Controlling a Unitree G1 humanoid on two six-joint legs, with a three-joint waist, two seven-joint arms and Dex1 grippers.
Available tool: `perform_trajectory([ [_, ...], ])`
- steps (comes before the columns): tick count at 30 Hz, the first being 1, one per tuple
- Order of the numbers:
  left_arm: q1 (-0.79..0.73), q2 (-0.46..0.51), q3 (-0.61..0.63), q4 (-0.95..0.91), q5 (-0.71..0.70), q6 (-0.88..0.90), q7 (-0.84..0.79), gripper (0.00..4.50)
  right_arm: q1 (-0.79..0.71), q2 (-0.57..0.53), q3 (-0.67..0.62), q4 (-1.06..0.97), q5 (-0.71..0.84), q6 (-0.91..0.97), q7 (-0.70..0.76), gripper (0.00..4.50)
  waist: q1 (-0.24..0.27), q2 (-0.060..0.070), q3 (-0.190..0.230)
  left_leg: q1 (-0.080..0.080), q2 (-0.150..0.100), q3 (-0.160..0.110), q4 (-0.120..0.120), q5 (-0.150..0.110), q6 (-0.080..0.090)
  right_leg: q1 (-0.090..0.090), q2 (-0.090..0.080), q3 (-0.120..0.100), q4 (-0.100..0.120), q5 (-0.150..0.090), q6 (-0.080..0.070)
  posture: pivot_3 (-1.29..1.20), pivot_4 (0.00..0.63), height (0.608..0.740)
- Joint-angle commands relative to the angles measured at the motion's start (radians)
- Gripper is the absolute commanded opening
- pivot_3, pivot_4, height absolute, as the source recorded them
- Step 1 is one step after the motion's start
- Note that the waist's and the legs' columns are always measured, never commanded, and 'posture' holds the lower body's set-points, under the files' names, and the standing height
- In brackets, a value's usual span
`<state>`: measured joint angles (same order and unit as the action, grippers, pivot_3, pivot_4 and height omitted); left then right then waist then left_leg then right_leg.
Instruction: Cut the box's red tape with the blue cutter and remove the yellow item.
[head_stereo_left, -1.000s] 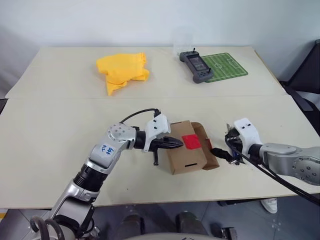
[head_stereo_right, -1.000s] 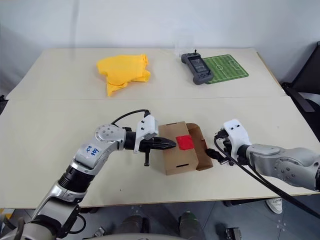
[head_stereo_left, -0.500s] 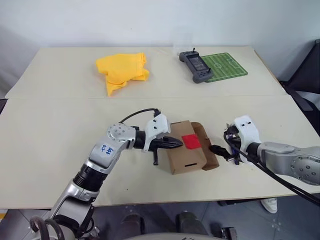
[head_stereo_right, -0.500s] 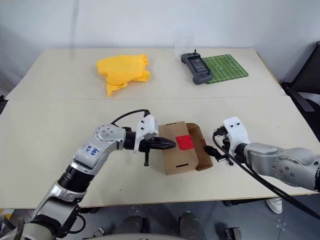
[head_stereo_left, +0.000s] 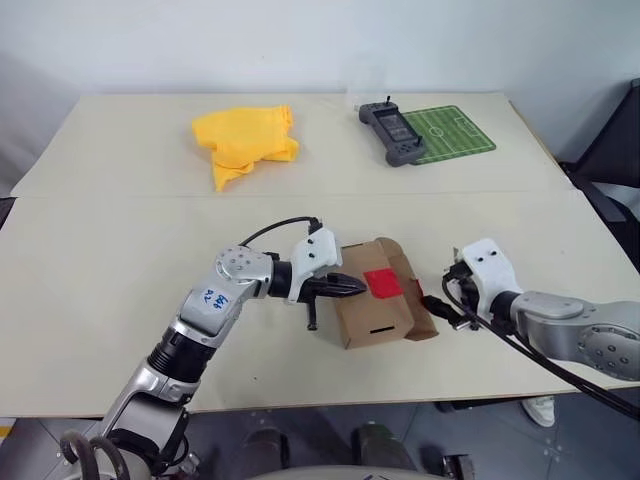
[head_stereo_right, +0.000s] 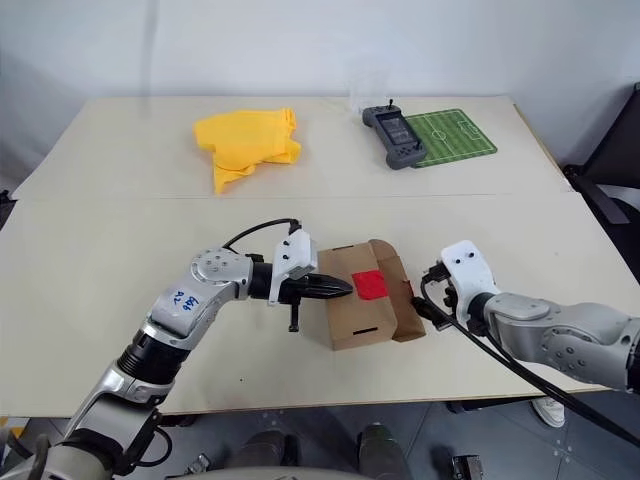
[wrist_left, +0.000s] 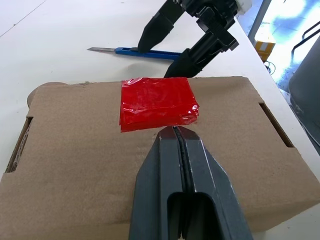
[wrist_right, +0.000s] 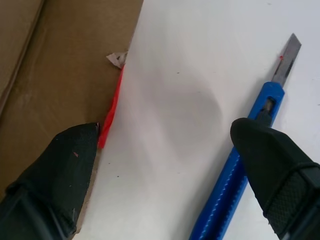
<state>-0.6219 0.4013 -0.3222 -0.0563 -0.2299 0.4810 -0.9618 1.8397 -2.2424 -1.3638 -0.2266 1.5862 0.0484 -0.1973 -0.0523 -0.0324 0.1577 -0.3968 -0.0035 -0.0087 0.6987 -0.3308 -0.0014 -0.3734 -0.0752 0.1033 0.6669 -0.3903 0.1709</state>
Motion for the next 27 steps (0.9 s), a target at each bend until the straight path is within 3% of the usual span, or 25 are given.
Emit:
perform_trajectory([
  [1,-0.008,-0.001,-0.005,0.020,0.017,-0.003,0.003,0.00,-0.029,-0.009,-0.032,-0.005,0.012,-0.040,0.049,4.47,0.000,0.000,0.000,0.000,0.000,0.000,0.000,0.000,0.000,0.000,0.000,0.000,0.000,0.000,0.000,0.00,0.150,0.740],
  [5,-0.009,0.006,0.006,0.025,0.013,-0.020,-0.003,0.00,-0.103,-0.009,-0.010,0.005,0.044,-0.035,0.194,4.47,-0.001,0.000,0.000,0.000,0.000,0.000,0.000,0.000,0.000,0.000,0.000,0.000,0.000,0.000,0.000,0.00,0.150,0.740],
  [10,0.021,0.016,0.092,0.001,-0.072,-0.055,-0.041,0.00,-0.252,-0.009,0.057,0.078,0.202,0.047,0.469,4.47,-0.002,0.000,0.000,0.000,0.000,0.001,-0.001,0.000,0.000,0.000,0.000,0.000,-0.001,0.000,0.000,0.00,0.150,0.740],
  [13,0.051,0.047,0.153,-0.009,-0.112,-0.066,-0.067,0.00,-0.285,-0.009,0.088,0.128,0.336,0.116,0.563,4.47,-0.003,0.000,0.000,0.000,0.001,0.001,-0.001,0.000,0.000,0.000,0.000,0.000,-0.002,0.000,0.000,0.00,0.150,0.740],
  [18,0.115,0.100,0.206,-0.044,-0.145,-0.076,-0.096,0.00,-0.199,-0.009,0.050,0.198,0.384,0.201,0.592,4.47,-0.001,0.000,0.000,0.000,0.001,0.001,-0.001,0.000,0.001,0.000,0.000,-0.001,-0.002,0.000,0.000,0.00,0.150,0.740],
  [27,0.122,0.043,0.188,-0.108,-0.163,-0.067,-0.044,0.00,-0.063,-0.009,-0.043,0.229,0.386,0.226,0.603,4.47,-0.001,0.000,0.000,0.000,0.001,0.002,-0.001,-0.001,0.001,0.000,-0.001,-0.001,-0.002,0.000,0.001,0.00,0.150,0.740],
])
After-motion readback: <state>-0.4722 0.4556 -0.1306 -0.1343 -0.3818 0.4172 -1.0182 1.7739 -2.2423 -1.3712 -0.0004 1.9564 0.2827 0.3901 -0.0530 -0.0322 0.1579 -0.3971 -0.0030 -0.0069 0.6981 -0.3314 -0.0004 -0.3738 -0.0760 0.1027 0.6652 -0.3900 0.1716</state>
